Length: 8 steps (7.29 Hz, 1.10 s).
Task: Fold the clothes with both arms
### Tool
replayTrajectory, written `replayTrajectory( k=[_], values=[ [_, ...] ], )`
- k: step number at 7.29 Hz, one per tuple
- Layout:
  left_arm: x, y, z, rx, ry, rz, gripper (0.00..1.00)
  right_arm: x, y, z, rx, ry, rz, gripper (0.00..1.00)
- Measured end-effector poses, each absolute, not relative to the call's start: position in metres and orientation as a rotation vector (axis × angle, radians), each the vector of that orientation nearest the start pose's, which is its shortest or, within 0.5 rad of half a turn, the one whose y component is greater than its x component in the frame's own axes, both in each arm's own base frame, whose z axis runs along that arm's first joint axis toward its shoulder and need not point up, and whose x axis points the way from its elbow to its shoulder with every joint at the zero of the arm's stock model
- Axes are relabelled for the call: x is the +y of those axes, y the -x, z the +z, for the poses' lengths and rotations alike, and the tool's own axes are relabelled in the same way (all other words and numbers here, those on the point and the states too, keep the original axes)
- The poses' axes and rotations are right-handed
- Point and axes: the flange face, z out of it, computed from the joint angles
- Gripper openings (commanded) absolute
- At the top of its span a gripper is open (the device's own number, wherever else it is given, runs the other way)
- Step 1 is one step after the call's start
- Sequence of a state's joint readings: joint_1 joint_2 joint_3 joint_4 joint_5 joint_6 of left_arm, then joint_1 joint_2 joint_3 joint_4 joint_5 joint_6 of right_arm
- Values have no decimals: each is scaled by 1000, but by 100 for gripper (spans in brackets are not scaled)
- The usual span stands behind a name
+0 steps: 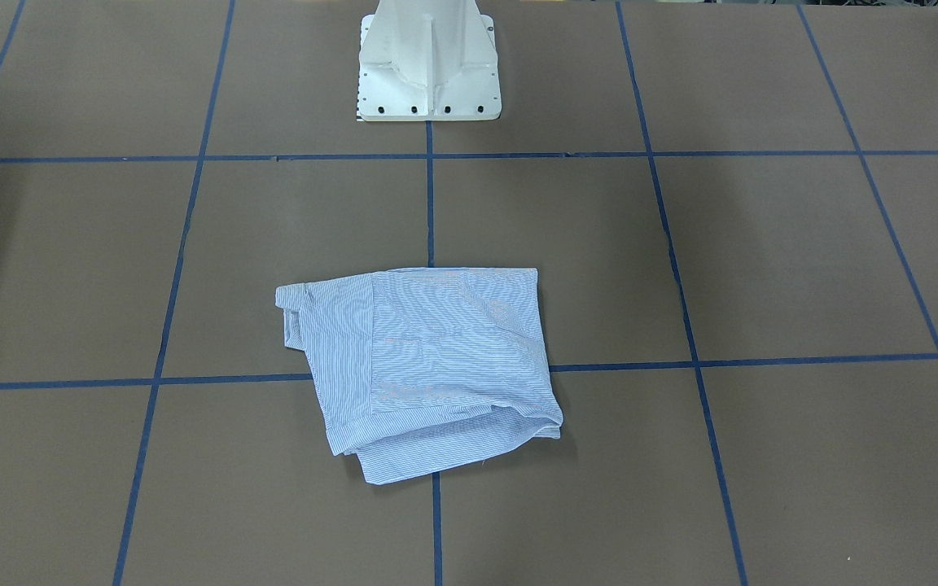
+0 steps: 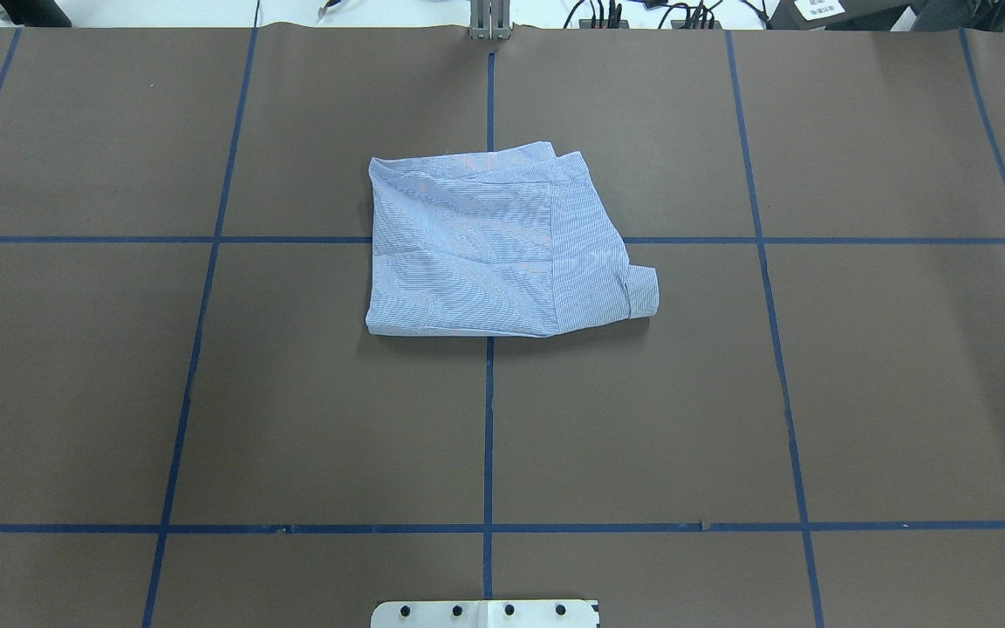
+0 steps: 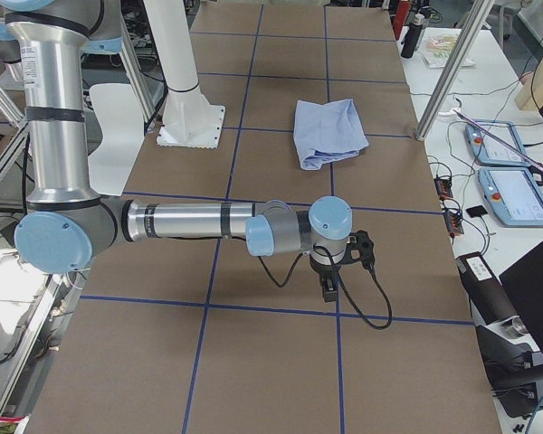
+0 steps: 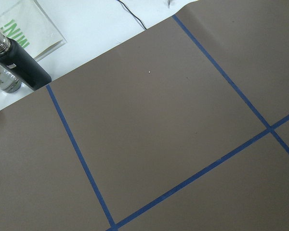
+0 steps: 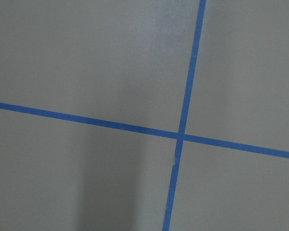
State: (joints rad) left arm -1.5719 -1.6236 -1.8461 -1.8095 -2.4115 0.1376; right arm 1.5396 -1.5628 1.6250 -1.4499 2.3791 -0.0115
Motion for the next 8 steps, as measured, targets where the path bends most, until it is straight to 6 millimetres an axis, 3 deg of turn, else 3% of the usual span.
replayTrajectory(
  k=[3, 8],
  values=[
    [-515, 59, 466, 790, -582, 358, 100, -492, -45, 608, -805, -171, -118, 100],
    [-516, 58, 469, 790, -575, 355, 100, -495, -44, 597, -800, -194, -129, 100]
  ],
)
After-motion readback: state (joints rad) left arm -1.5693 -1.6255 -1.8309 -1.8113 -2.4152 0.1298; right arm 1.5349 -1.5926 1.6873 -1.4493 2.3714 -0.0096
